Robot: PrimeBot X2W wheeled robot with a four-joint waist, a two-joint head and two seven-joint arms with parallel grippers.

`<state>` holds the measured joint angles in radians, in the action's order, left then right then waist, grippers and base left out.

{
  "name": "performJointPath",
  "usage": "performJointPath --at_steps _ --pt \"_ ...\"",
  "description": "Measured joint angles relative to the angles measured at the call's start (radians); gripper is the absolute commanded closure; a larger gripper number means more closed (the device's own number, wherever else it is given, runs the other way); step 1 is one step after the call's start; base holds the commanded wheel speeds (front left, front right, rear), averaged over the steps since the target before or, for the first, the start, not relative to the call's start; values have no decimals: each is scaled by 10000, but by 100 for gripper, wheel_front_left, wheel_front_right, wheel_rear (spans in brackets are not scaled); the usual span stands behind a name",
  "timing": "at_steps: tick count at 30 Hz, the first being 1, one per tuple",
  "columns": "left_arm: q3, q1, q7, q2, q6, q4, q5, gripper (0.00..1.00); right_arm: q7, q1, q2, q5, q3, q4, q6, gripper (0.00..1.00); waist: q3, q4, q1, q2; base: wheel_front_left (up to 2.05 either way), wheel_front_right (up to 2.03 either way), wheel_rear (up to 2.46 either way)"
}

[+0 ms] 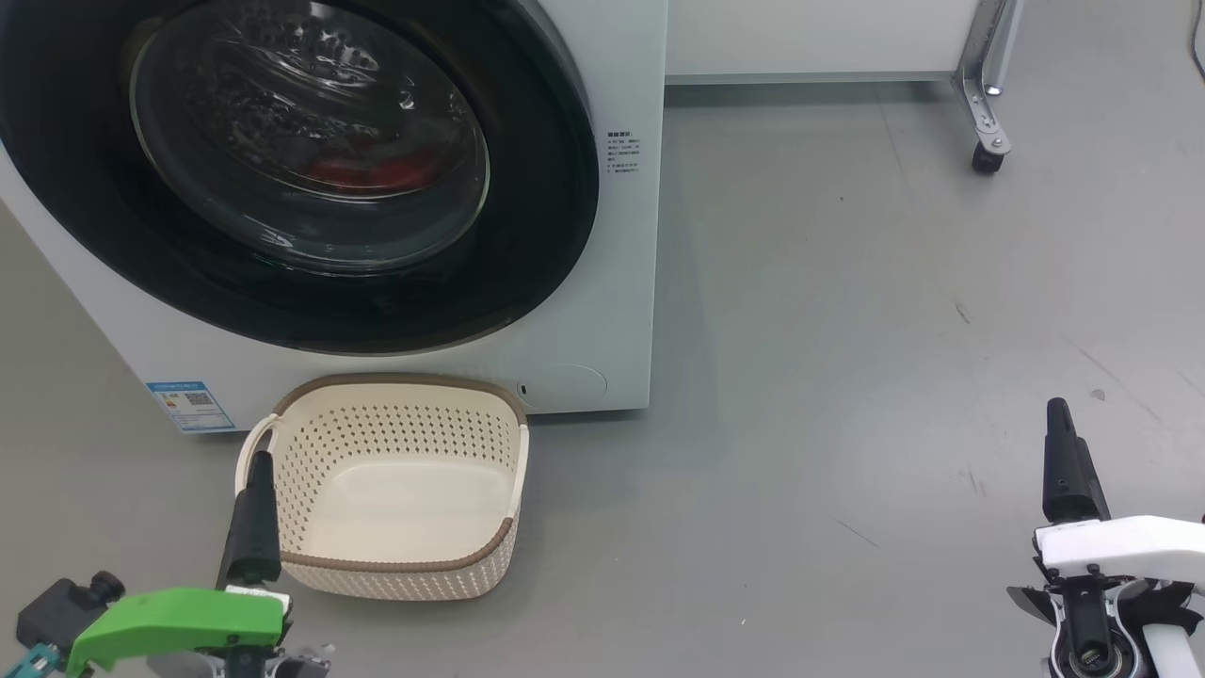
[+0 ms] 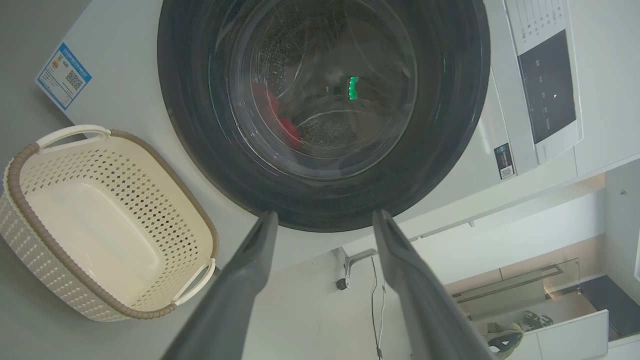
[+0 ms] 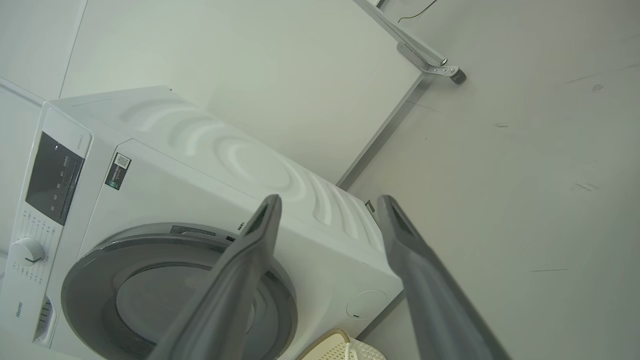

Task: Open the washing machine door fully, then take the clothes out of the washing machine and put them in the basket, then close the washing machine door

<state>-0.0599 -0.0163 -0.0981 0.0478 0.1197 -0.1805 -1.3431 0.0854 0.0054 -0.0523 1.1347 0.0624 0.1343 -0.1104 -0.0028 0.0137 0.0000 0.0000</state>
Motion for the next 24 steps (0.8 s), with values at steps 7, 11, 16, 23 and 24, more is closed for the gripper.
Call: performJointPath --at_steps 7,11,16,23,24 --pt "-65 2 -153 -2 0 19 1233 0 176 34 4 -913 -209 -104 167 0 15 6 0 0 0 0 0" --pt "-169 3 -280 -4 2 10 2224 0 276 40 0 -1476 -407 -117 247 0 23 4 0 0 0 0 0" --pt "-353 5 -401 -2 -2 -6 3427 0 447 64 -121 -2378 -640 -153 339 0 35 -3 0 0 0 0 0" --pt "-656 5 -617 -2 -198 -44 5108 0 652 164 -165 -3476 -928 -153 493 0 46 -7 0 0 0 0 0" --pt "-673 5 -627 -2 -236 -56 5277 0 694 194 -190 -3653 -978 -151 516 0 47 -7 0 0 0 0 0"
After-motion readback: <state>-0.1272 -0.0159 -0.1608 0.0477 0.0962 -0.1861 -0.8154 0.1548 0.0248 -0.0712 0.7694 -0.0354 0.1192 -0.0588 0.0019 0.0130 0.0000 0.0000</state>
